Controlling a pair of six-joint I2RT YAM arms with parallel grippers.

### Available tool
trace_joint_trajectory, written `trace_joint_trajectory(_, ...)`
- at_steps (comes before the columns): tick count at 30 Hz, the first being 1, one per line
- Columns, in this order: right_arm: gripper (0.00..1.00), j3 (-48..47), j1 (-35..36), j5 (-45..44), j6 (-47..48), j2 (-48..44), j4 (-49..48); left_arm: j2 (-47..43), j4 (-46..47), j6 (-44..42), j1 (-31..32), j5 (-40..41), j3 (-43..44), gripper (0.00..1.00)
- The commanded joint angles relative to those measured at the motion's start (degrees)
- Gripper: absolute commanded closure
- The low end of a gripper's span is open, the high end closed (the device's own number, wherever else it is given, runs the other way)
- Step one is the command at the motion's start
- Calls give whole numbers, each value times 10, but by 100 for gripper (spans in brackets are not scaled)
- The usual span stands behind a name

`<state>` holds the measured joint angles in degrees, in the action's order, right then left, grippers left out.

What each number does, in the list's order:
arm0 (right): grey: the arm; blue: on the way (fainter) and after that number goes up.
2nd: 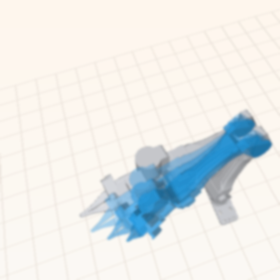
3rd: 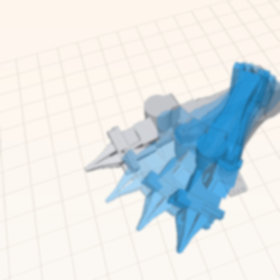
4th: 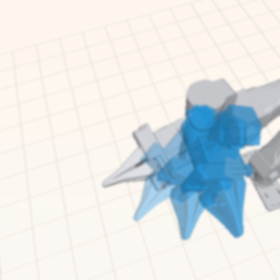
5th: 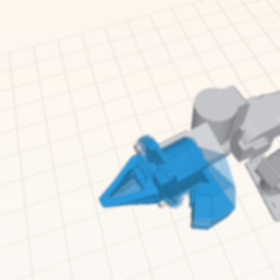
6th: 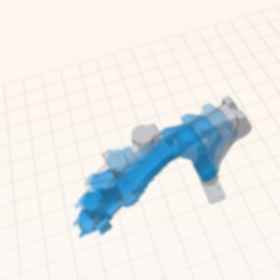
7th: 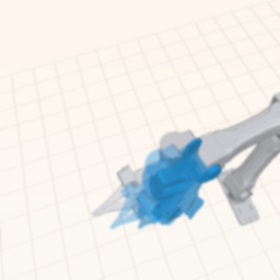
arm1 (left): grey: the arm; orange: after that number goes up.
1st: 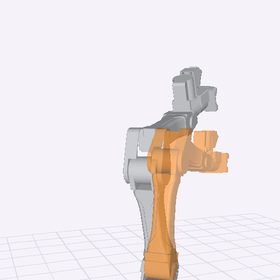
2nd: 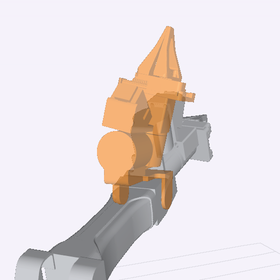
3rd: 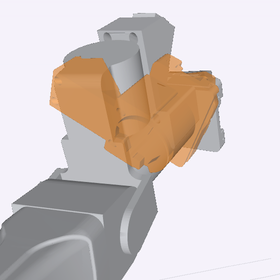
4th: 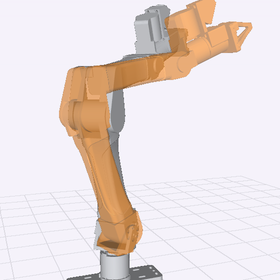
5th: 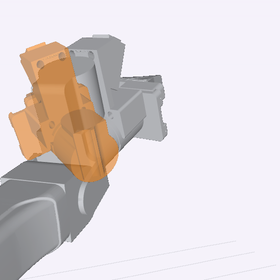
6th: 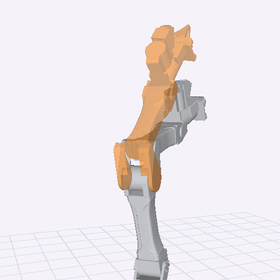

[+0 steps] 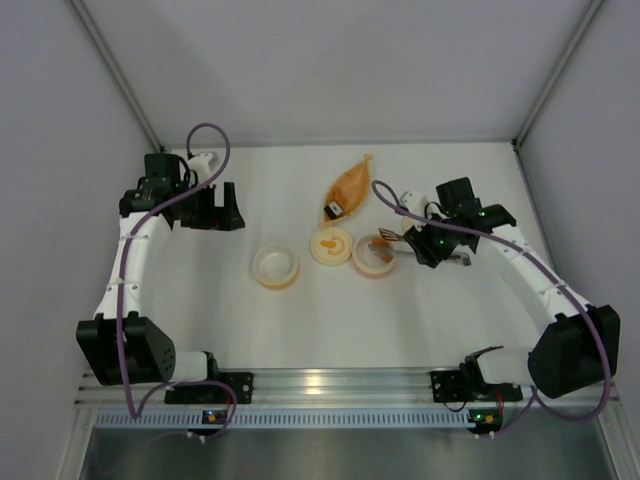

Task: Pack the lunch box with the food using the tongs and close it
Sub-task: Place the fake food in the packing box, then pick up the fake food from the plate.

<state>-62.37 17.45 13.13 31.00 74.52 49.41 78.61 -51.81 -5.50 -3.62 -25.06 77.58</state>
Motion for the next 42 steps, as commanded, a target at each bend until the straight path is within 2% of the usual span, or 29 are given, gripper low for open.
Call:
trace_joint_trajectory(1, 54, -49, 1, 13, -1, -7, 2, -10, 13, -6, -3, -9, 4, 2)
trace_joint_trajectory(8, 55, -122, 2, 39, -35, -10, 20, -9, 12, -7, -3, -14, 6, 2)
trace_joint_trajectory(11, 56, -167, 1, 61, -81, 16, 20, -5, 13, -6, -3, -17, 7, 2)
trace_joint_trajectory(14, 57, -214, 1, 78, -115, 62, 15, 1, 14, -5, -2, -20, 11, 2)
trace_joint_trajectory(21, 57, -345, 2, 106, -259, 216, 7, 13, 14, -2, -3, -17, 17, 2)
trace_joint_trajectory(29, 54, -406, 10, 76, -358, 304, -6, 6, 23, -7, -3, -2, -10, 2)
trace_joint_trajectory(42, 51, -438, 33, 53, -394, 374, -5, 7, 41, -7, -3, 1, -38, 2)
